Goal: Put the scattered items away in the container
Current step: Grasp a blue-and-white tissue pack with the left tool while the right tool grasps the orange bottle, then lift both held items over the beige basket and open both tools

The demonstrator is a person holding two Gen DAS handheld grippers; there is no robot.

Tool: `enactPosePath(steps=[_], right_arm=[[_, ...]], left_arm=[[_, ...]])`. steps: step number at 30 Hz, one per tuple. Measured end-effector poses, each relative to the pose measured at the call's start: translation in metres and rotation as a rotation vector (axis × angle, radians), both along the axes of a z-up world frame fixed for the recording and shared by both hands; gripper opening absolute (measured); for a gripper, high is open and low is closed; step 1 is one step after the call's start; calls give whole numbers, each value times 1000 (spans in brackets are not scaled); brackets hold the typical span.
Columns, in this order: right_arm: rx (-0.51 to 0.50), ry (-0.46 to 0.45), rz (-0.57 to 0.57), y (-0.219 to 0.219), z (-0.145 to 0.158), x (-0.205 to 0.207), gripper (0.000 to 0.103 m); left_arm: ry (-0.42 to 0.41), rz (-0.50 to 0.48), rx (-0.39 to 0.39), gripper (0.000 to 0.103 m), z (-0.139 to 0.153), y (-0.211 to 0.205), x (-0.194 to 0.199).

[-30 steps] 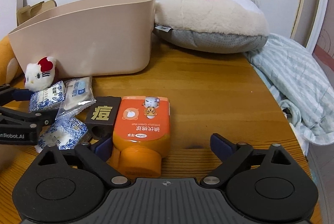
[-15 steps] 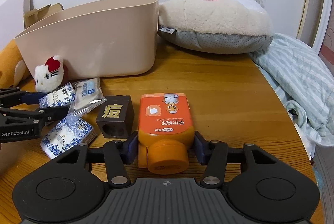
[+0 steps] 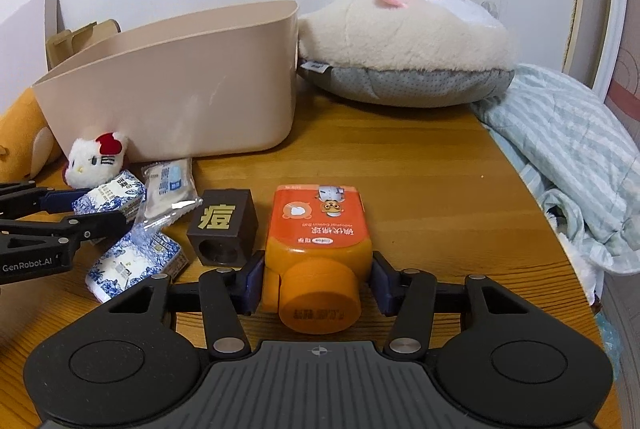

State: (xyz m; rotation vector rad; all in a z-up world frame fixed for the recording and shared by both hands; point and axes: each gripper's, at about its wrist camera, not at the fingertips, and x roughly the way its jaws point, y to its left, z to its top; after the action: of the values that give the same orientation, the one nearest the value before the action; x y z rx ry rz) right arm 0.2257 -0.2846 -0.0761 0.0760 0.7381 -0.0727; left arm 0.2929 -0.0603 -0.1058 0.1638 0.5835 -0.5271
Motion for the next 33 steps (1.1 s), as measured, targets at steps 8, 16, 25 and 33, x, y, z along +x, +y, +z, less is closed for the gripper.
enactPosePath(steps=[8, 16, 25, 33], right_arm=[[-11, -28, 7, 4, 12, -6, 50], [-6, -40, 4, 8, 14, -13, 50], [-17, -89, 10, 11, 32, -21, 50], [-30, -143, 31, 17, 59, -19, 50]], left_arm=[[-7, 0, 2, 47, 6, 7, -9], [-43, -16, -14, 47, 16, 11, -23], [-79, -26, -41, 47, 34, 12, -32], [-116, 10, -81, 47, 58, 28, -32]])
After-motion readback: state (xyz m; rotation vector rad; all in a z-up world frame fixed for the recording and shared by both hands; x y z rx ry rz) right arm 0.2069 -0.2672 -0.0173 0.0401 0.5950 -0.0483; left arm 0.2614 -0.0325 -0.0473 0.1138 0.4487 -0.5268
